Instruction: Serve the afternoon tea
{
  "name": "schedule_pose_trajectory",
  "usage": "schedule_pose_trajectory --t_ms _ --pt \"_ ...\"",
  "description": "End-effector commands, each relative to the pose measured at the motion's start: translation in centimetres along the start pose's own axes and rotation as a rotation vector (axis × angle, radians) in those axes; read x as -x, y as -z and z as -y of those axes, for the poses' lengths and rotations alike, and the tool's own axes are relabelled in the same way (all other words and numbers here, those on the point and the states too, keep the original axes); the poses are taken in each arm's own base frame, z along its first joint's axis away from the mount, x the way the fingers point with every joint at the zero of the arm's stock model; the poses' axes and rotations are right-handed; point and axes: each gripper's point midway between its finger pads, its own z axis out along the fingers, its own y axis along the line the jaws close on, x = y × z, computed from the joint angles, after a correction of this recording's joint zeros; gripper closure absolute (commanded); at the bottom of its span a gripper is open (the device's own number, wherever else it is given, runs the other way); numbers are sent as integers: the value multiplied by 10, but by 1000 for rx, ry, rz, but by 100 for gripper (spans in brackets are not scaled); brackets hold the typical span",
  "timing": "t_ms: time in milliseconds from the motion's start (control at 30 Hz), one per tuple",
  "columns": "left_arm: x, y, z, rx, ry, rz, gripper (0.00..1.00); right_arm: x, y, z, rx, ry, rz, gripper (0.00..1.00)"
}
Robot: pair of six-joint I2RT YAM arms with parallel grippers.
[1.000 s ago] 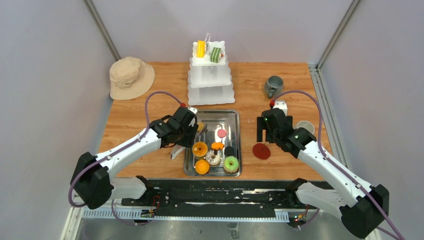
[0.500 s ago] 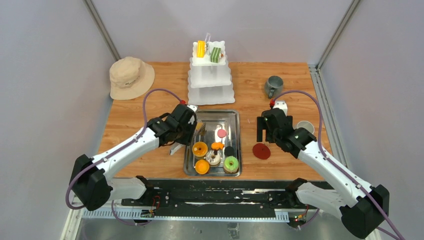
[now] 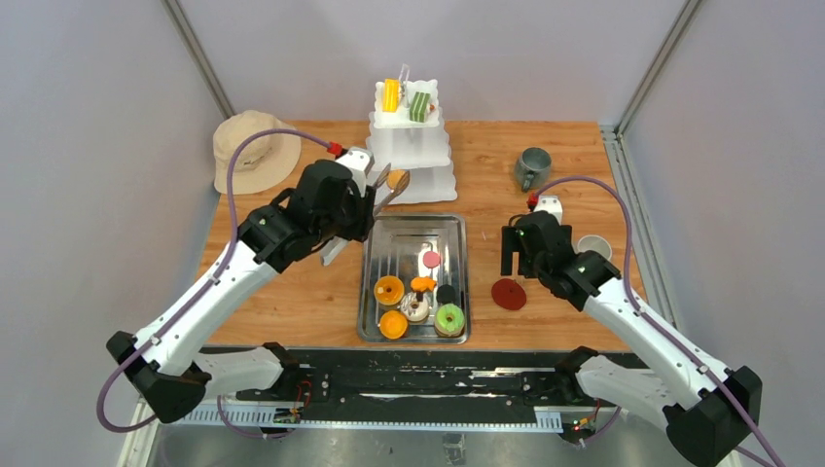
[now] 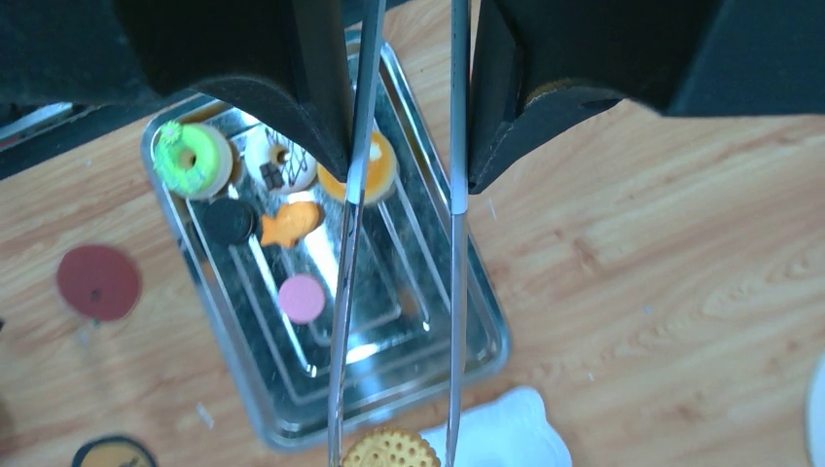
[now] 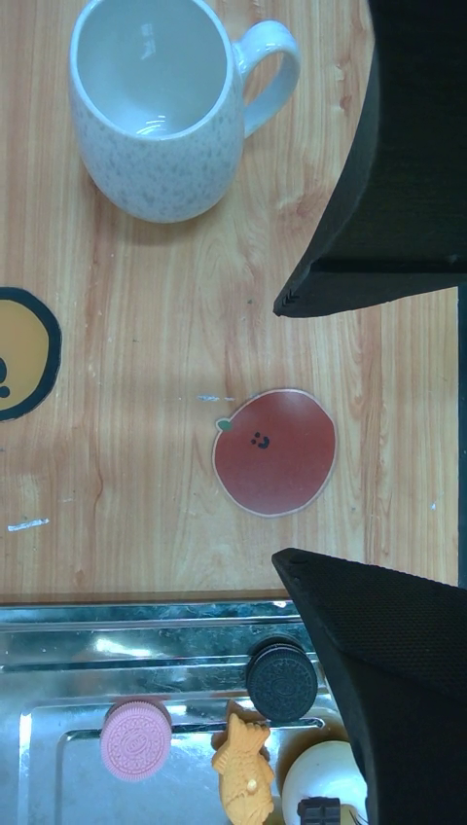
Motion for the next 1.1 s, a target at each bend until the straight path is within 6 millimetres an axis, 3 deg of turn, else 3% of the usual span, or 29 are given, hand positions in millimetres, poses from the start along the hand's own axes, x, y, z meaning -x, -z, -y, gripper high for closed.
schedule_pose_trajectory --t_ms 0,267,767,1067 --pt "46 14 -4 32 -23 117 60 -1 3 5 -14 9 10 12" --pt "70 -13 -11 82 -10 125 62 -3 7 9 -26 7 11 12" --pt "72 -60 -29 104 40 111 62 -6 7 13 -41 4 11 12" --pt "76 -63 -35 128 26 111 62 -5 7 12 -41 8 9 12"
